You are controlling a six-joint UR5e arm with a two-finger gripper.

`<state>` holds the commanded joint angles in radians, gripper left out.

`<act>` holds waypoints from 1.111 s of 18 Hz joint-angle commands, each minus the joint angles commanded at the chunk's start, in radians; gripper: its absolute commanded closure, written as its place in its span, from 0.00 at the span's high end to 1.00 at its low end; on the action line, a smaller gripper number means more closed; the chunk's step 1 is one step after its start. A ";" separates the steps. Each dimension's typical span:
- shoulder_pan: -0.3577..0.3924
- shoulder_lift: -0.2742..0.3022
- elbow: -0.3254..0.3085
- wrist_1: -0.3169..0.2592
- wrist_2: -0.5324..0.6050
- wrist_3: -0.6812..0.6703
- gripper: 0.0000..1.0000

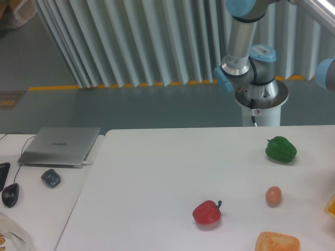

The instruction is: Place the yellow pepper in a basket

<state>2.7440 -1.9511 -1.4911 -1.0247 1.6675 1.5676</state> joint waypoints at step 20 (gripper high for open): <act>-0.021 0.006 0.009 -0.011 -0.008 0.012 1.00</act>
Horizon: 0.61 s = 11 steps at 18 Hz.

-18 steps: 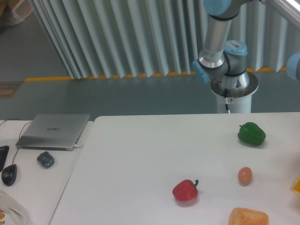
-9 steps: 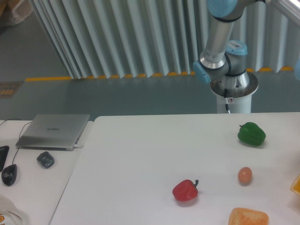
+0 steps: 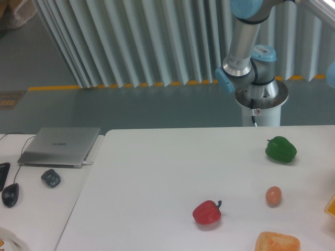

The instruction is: Place the yellow pepper in a basket

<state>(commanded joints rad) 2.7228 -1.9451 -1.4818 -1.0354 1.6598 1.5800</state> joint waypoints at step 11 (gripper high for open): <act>-0.132 0.028 -0.008 -0.119 -0.006 -0.011 1.00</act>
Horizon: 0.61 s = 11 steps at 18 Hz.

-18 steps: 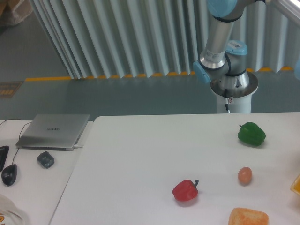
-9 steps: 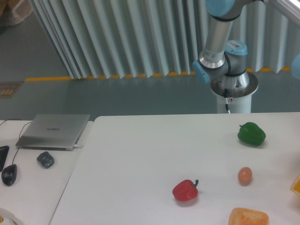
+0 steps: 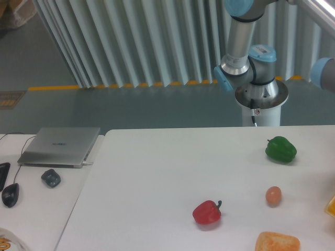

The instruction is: Place the yellow pepper in a basket

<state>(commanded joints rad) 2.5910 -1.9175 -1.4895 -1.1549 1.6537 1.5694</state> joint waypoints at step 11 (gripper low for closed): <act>-0.095 0.055 -0.015 -0.195 -0.193 -0.097 1.00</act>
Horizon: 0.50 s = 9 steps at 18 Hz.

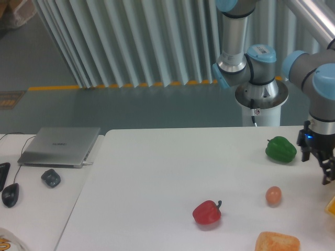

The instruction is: Place the yellow pepper in a basket

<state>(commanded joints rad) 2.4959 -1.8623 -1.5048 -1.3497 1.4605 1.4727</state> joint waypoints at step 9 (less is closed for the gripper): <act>-0.042 0.028 -0.025 -0.003 0.011 0.001 1.00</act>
<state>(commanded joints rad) 2.4544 -1.8347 -1.5294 -1.3530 1.4711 1.4741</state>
